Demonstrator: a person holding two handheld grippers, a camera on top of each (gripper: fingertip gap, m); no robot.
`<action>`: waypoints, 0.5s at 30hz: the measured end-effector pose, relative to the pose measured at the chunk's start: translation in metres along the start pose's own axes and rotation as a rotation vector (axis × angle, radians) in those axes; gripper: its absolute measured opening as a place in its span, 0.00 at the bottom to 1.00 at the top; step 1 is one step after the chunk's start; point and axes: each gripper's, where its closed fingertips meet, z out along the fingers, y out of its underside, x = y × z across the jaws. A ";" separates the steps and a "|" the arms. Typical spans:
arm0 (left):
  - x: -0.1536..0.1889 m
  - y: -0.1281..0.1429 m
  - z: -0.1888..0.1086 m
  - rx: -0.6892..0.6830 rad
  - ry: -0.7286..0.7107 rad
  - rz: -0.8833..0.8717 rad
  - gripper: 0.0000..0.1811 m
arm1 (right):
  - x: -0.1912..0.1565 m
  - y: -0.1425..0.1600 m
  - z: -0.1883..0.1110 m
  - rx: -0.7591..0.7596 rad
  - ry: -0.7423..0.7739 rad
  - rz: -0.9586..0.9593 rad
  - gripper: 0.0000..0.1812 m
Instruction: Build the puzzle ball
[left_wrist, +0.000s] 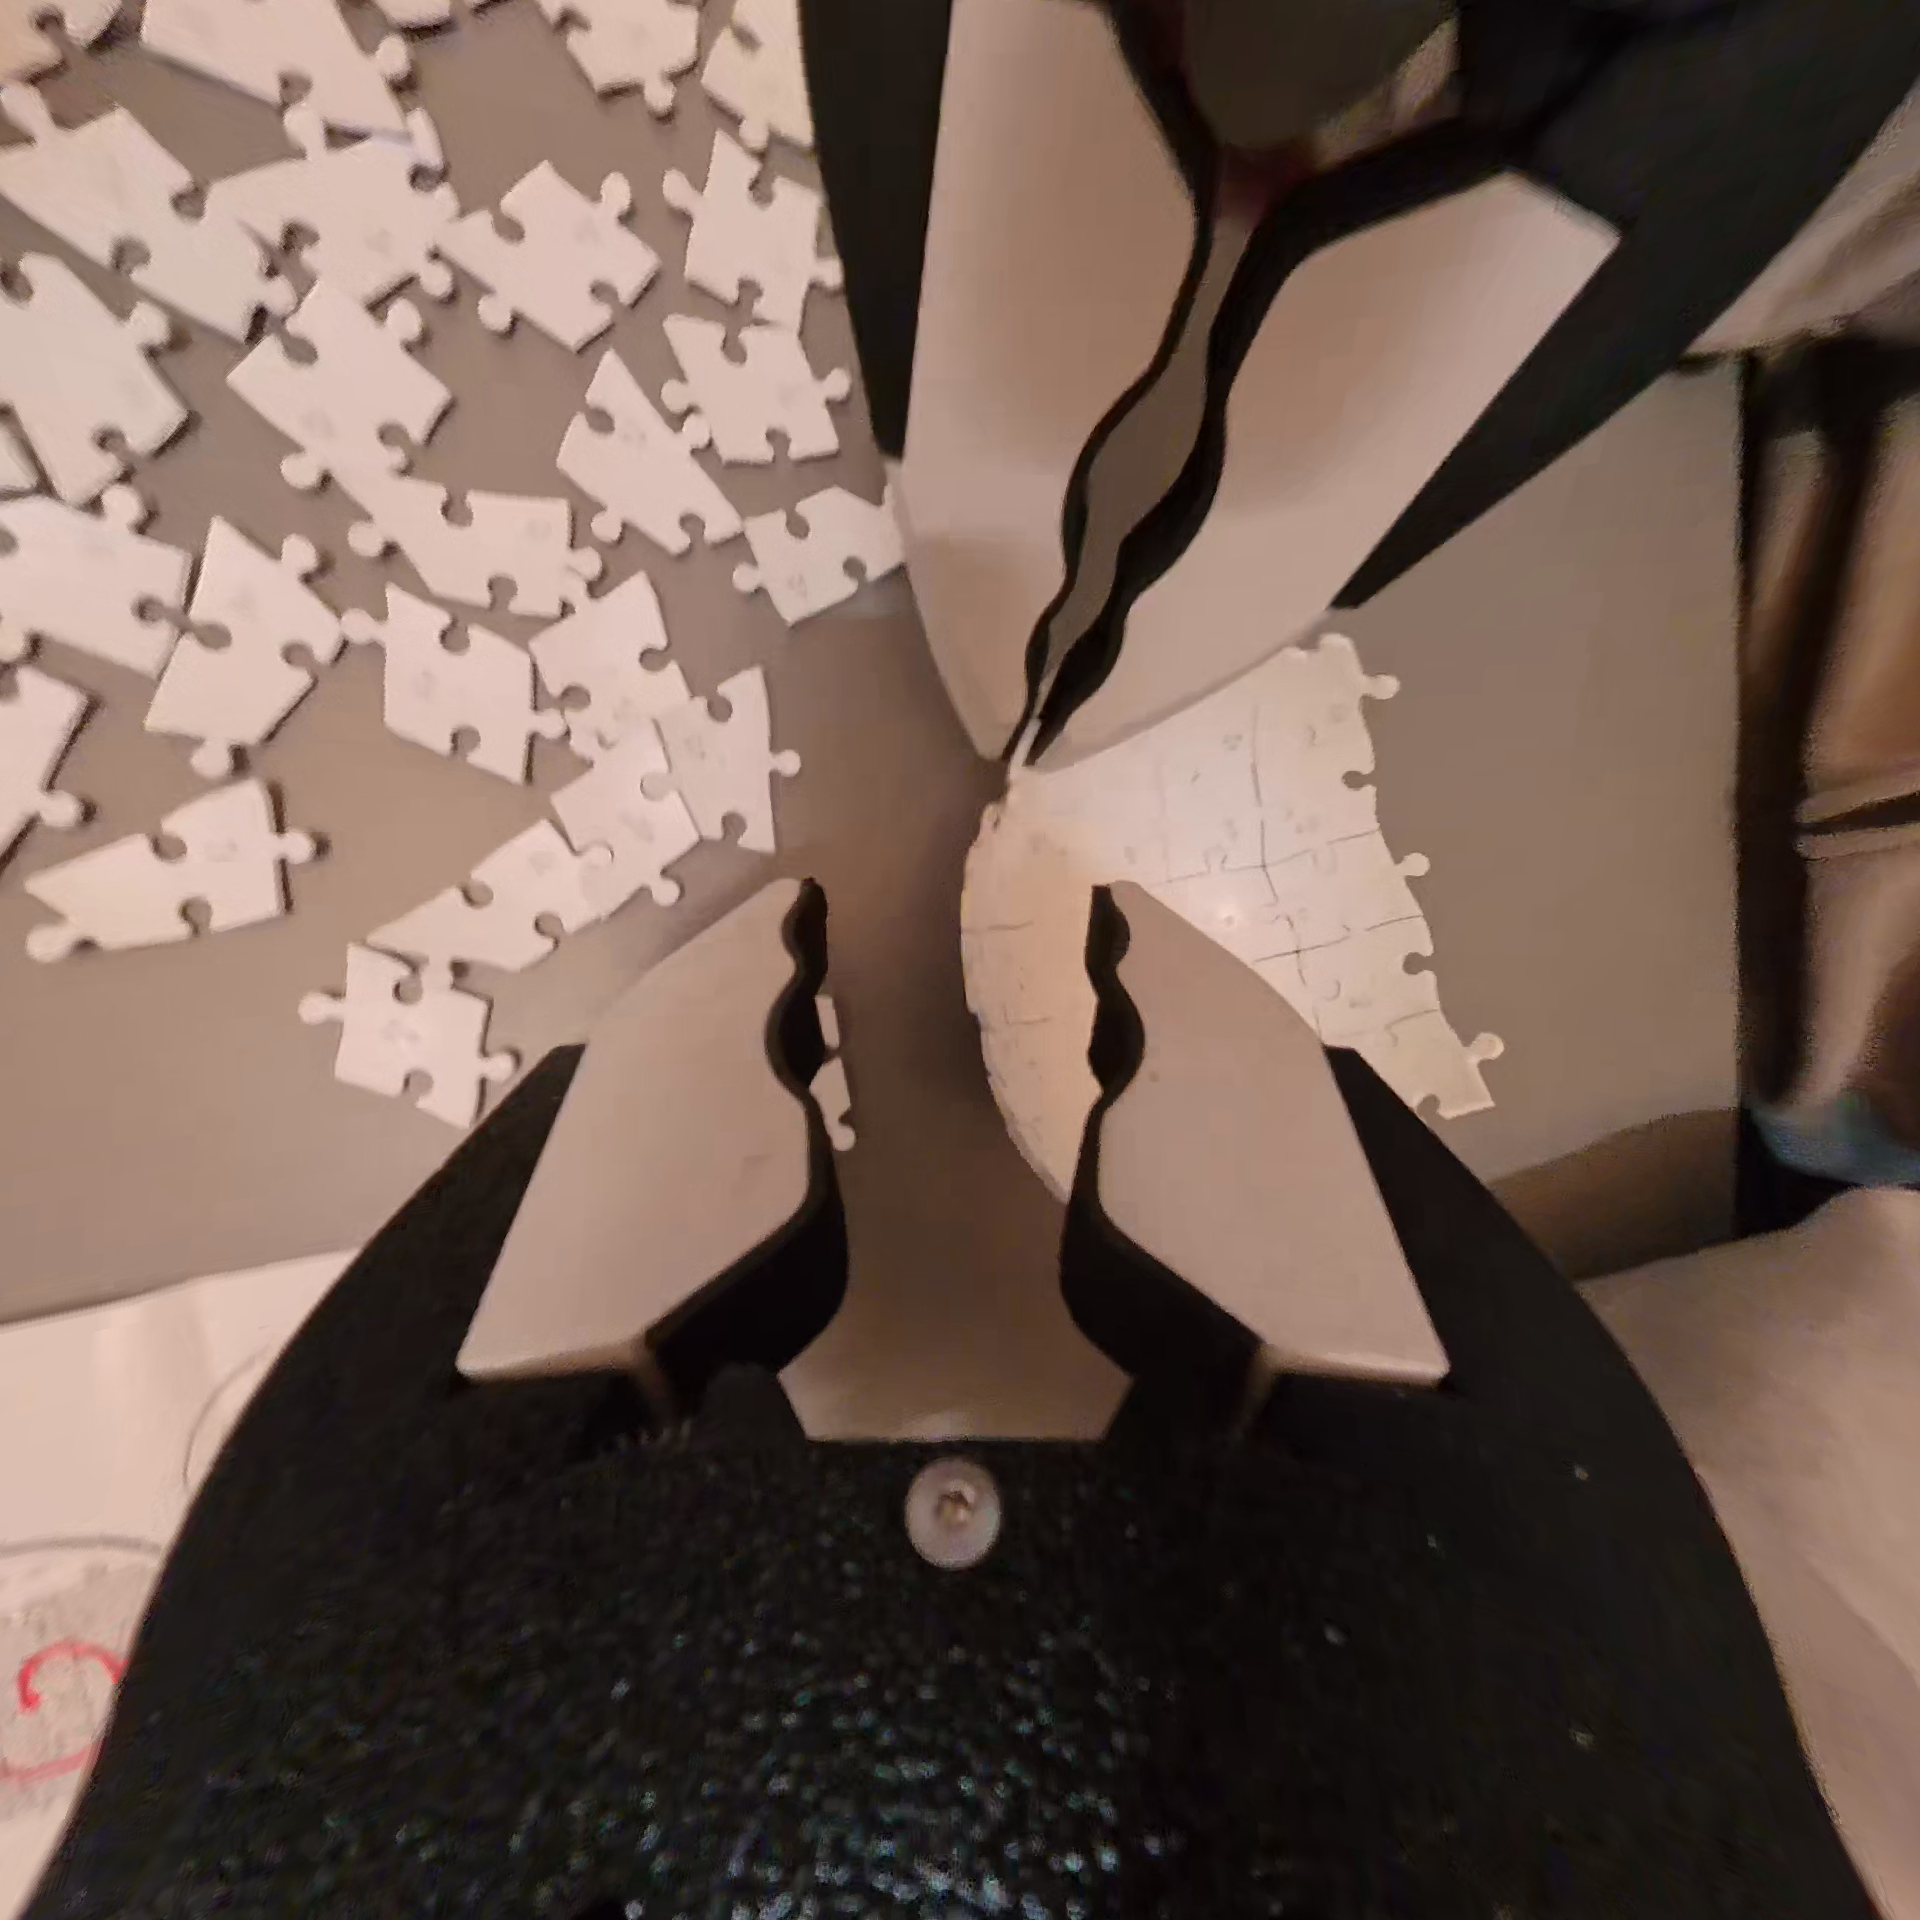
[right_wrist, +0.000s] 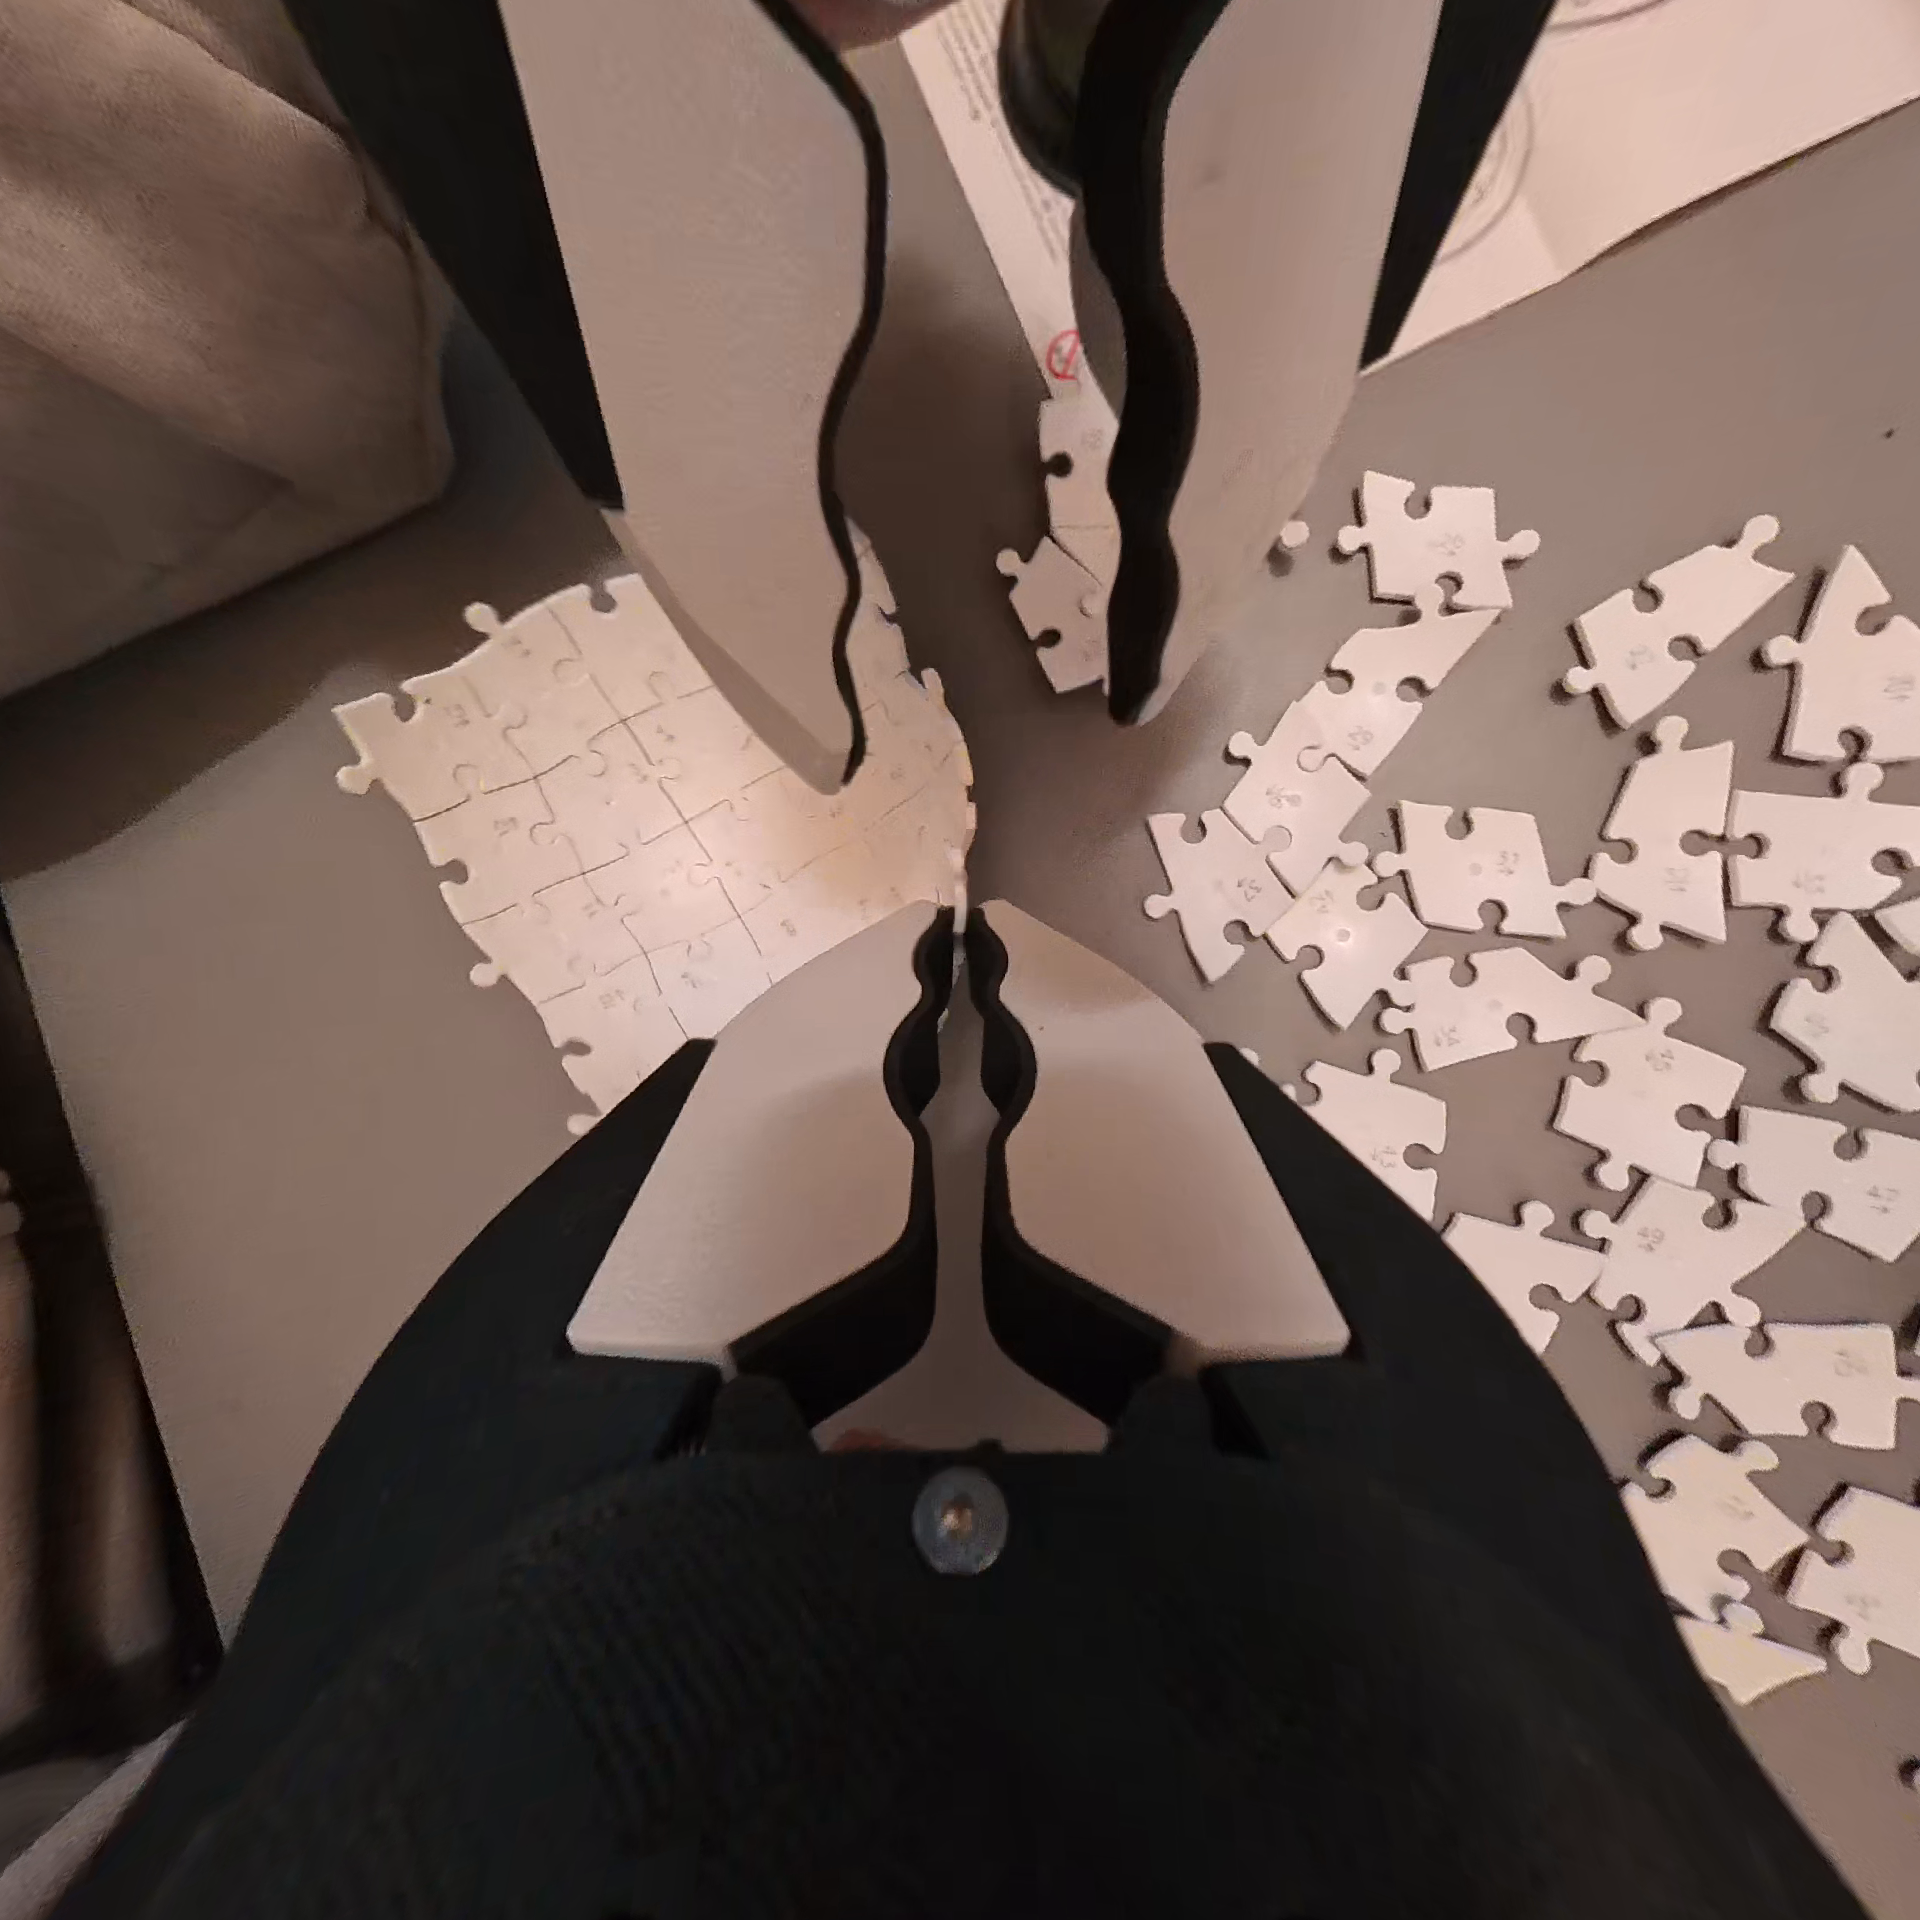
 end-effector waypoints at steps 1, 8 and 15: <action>0.001 -0.003 0.000 0.011 0.040 0.011 0.26 | 0.002 0.001 0.001 -0.001 0.007 0.007 0.01; 0.002 0.000 0.010 0.048 0.214 -0.060 0.19 | 0.006 0.002 0.006 0.011 -0.007 0.032 0.01; -0.002 0.013 0.022 -0.031 0.196 -0.106 0.19 | 0.006 0.000 0.009 0.013 -0.009 0.018 0.01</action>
